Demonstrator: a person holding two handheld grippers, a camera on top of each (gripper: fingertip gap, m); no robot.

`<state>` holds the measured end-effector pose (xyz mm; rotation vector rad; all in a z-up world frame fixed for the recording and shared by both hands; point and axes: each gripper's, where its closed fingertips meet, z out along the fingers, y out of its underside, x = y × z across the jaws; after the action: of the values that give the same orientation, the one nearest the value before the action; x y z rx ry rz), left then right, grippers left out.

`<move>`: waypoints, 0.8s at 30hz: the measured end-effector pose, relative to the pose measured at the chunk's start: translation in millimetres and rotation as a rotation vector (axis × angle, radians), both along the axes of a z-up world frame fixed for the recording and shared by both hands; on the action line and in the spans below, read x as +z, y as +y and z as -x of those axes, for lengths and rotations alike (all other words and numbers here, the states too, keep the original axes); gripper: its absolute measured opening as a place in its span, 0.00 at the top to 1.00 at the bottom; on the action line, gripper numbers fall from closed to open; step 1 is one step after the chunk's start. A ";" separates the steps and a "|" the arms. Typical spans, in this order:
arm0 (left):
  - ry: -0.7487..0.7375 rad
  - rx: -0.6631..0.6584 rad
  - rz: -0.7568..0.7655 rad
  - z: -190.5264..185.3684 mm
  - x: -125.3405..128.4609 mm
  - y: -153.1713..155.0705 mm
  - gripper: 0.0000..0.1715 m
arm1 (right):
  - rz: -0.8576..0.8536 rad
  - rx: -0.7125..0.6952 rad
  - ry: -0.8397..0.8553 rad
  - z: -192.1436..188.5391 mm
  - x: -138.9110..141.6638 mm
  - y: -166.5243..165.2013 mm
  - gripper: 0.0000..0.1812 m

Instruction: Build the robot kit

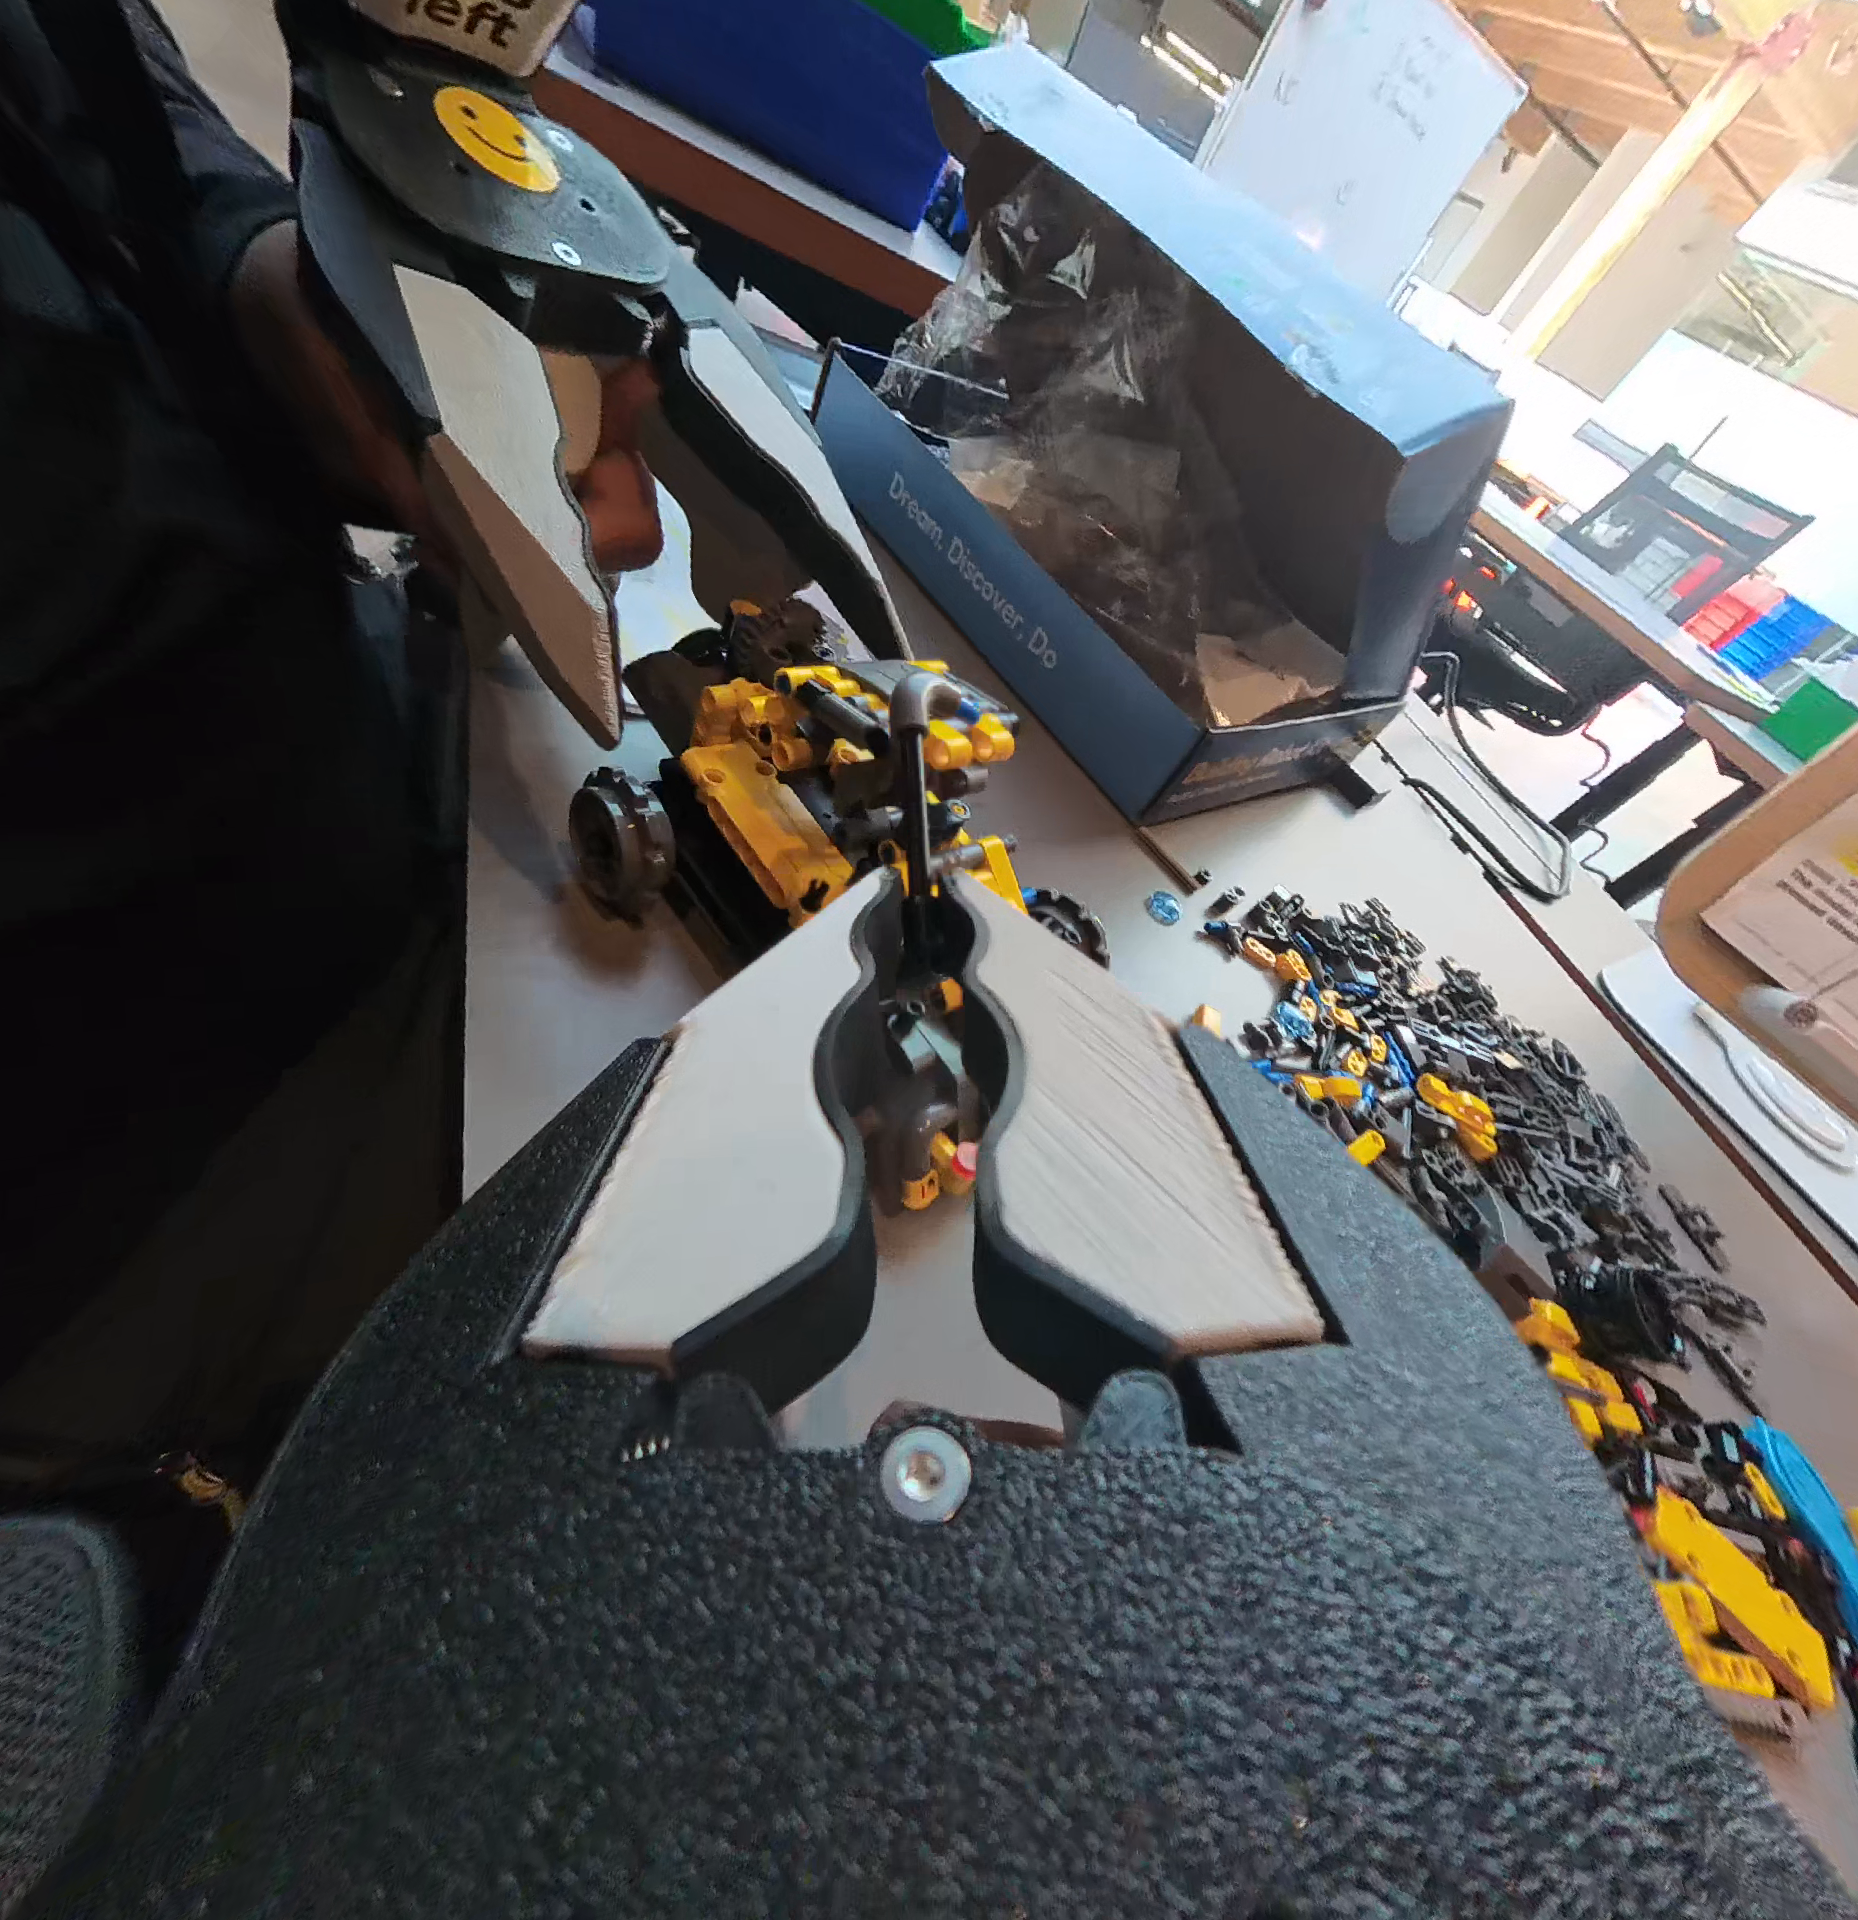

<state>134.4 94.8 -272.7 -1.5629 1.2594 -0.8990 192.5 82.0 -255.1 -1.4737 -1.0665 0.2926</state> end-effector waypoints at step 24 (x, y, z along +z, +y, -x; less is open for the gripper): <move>0.297 -0.310 -0.012 -27.5 7.1 16.3 0.60 | -0.022 0.094 -0.099 -0.1 -14.7 6.6 0.97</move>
<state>161.9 111.1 -265.6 -1.5570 1.7507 -0.8674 192.5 88.6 -269.8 -1.4327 -1.2171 0.2755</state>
